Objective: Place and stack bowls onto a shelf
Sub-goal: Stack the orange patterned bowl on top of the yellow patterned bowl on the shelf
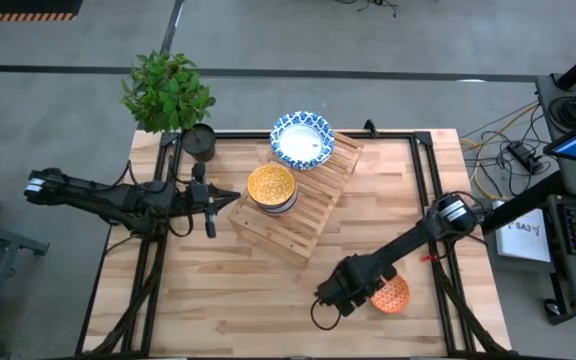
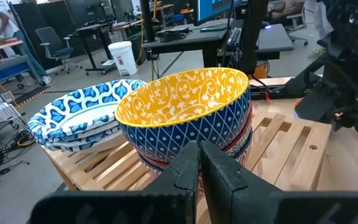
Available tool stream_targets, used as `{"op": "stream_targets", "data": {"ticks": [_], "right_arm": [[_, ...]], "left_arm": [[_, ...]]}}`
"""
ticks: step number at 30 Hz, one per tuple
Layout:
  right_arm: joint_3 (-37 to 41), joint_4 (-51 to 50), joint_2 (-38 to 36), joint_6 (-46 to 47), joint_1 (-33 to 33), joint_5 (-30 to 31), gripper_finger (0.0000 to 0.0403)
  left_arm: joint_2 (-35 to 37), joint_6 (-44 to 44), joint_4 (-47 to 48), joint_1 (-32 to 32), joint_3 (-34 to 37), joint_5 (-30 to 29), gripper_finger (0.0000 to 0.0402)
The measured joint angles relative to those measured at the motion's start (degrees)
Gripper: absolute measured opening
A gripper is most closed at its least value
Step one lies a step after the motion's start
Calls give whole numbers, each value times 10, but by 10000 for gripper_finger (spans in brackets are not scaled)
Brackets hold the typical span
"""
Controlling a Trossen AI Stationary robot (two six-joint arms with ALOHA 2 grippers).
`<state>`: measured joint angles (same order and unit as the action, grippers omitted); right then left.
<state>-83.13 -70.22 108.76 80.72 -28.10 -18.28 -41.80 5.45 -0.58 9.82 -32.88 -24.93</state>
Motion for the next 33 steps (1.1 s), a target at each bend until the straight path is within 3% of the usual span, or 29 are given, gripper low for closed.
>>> {"op": "stream_targets", "data": {"ticks": [7, 11, 17, 27, 33], "right_arm": [[0, 0, 4, -3, 0, -4, 24], [-3, -11, -9, -3, 1, -3, 15], [-73, -186, -25, -13, 0, 19, 13], [-198, -193, -89, -55, 25, 237, 12], [-305, -198, -110, -157, 42, 370, 12]], "left_arm": [[-1, 0, 0, 0, 0, 0, 0], [-1, 0, 0, 0, 0, 0, 0], [-1, 0, 0, 0, 0, 0, 0], [-1, 0, -3, 0, 0, 0, 0], [-1, 0, -3, 0, 0, 0, 0]]}}
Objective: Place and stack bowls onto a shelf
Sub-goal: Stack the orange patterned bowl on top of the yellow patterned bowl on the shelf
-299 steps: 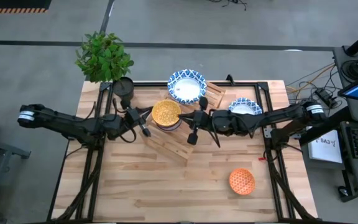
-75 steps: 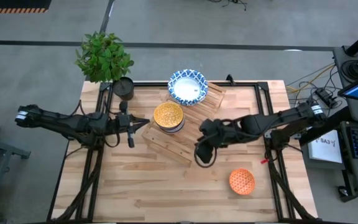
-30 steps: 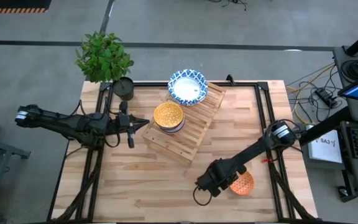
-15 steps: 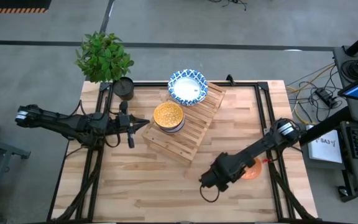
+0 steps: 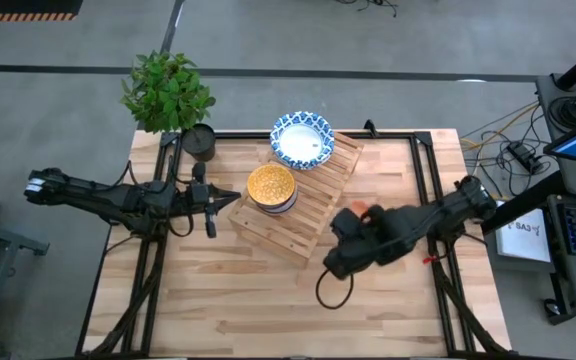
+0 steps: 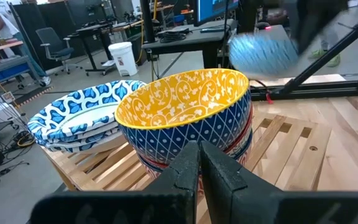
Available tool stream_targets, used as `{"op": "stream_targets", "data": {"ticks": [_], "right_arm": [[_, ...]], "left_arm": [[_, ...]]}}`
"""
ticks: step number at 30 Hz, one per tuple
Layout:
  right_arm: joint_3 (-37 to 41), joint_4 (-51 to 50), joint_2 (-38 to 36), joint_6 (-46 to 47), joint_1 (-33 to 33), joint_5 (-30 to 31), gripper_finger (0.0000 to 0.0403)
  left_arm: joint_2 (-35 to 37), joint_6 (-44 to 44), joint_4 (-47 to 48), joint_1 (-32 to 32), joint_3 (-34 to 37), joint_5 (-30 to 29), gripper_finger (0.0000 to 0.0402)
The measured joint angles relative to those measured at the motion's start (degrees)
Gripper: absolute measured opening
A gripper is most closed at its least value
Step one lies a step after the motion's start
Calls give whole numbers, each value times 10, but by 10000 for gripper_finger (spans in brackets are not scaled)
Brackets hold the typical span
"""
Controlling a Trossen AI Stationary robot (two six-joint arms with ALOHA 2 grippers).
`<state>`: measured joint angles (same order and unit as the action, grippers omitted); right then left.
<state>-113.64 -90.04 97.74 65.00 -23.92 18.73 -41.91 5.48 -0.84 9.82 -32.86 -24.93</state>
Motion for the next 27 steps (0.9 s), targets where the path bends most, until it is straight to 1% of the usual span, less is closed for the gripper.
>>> {"op": "stream_targets", "data": {"ticks": [4, 7, 9, 12, 14, 16, 19, 23, 27], "right_arm": [[-81, 10, 0, -123, 19, 89, 12], [-132, 35, 5, -243, 47, 108, 12], [-152, 74, 9, -329, 69, 114, 12], [-172, 145, 19, -471, 98, 101, 12], [-177, 191, 23, -581, 113, 72, 12], [-180, 219, 25, -699, 121, 32, 12], [-176, 239, 32, -827, 124, 19, 12], [-176, 236, 46, -937, 130, 19, 12], [-176, 238, 63, -972, 139, 19, 12]], "left_arm": [[4, 0, 0, 0, 0, 0, 0], [18, 0, 0, 0, 0, 0, 0], [33, -7, 0, 3, 0, 0, 0], [56, -21, 10, 9, 0, 0, 0], [69, -31, 24, 14, 0, 0, 0], [81, -35, 26, 18, 5, 0, 0], [96, -35, 28, 20, 12, 0, 0], [109, -35, 38, 20, 14, 0, 0], [112, -35, 47, 20, 15, 0, 0]]}}
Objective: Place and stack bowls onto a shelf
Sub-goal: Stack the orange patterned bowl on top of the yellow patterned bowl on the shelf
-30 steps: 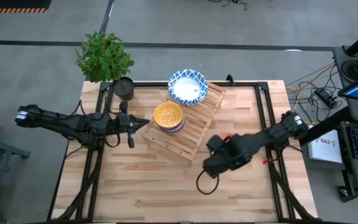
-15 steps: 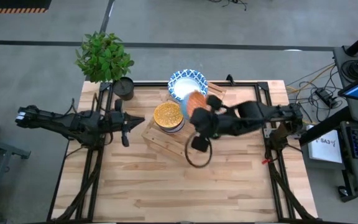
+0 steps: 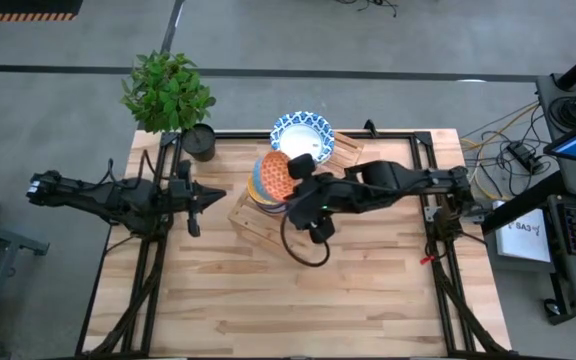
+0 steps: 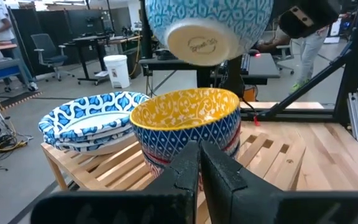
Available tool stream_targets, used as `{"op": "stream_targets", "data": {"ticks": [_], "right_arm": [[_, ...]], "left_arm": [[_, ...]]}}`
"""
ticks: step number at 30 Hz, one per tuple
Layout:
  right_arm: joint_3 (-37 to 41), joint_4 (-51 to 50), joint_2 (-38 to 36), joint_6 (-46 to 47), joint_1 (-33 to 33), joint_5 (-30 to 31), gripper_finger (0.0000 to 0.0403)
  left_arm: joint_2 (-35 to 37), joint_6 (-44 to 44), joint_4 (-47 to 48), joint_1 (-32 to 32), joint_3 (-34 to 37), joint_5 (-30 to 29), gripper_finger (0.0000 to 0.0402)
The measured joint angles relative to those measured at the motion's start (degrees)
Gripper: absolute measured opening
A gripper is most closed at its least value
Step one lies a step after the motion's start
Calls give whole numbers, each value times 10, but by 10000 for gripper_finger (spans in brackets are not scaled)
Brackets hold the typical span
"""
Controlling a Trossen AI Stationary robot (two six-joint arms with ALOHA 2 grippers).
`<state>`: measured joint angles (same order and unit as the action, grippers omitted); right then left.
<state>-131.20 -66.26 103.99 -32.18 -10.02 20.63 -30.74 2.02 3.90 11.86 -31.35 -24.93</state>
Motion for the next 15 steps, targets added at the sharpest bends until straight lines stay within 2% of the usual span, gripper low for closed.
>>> {"op": "stream_targets", "data": {"ticks": [15], "right_arm": [[2, -15, 31, -19, 18, 4, 13]], "left_arm": [[-1, 2, 2, 0, 0, 0, 0]]}}
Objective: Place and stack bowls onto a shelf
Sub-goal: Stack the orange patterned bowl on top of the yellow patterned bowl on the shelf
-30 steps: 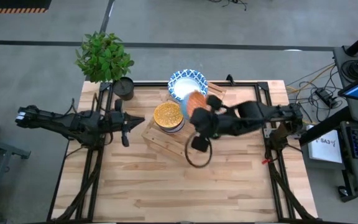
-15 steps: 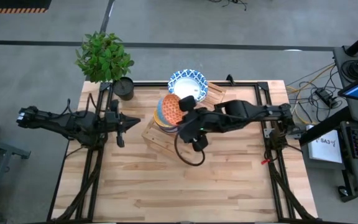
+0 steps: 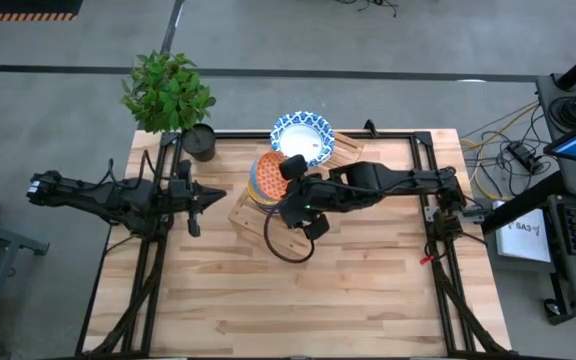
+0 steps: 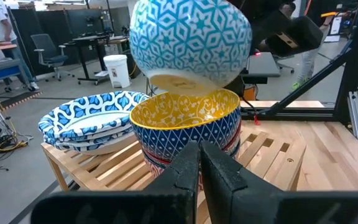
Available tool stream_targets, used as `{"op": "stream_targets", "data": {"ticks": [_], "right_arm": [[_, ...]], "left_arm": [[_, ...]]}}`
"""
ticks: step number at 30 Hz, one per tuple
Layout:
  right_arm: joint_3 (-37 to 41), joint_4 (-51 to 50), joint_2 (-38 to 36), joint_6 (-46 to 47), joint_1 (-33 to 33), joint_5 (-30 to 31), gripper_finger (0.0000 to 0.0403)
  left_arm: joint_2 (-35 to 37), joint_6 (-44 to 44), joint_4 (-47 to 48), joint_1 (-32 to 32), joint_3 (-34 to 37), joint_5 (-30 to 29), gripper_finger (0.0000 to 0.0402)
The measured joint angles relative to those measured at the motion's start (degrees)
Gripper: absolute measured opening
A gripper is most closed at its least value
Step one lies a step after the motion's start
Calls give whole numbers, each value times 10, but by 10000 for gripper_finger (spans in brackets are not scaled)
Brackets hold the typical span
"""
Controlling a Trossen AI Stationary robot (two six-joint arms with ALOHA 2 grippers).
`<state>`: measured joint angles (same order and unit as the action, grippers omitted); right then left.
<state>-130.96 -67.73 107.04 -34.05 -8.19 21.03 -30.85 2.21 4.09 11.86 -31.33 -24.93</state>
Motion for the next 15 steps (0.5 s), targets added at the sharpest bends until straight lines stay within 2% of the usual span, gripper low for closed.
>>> {"op": "stream_targets", "data": {"ticks": [5, 15], "right_arm": [[0, -2, 0, 0, 0, 22, 13], [0, -15, 0, 18, 0, 21, 21]], "left_arm": [[-1, 0, 0, 0, 0, 0, 0], [-1, 0, 0, 0, 0, 0, 0]]}}
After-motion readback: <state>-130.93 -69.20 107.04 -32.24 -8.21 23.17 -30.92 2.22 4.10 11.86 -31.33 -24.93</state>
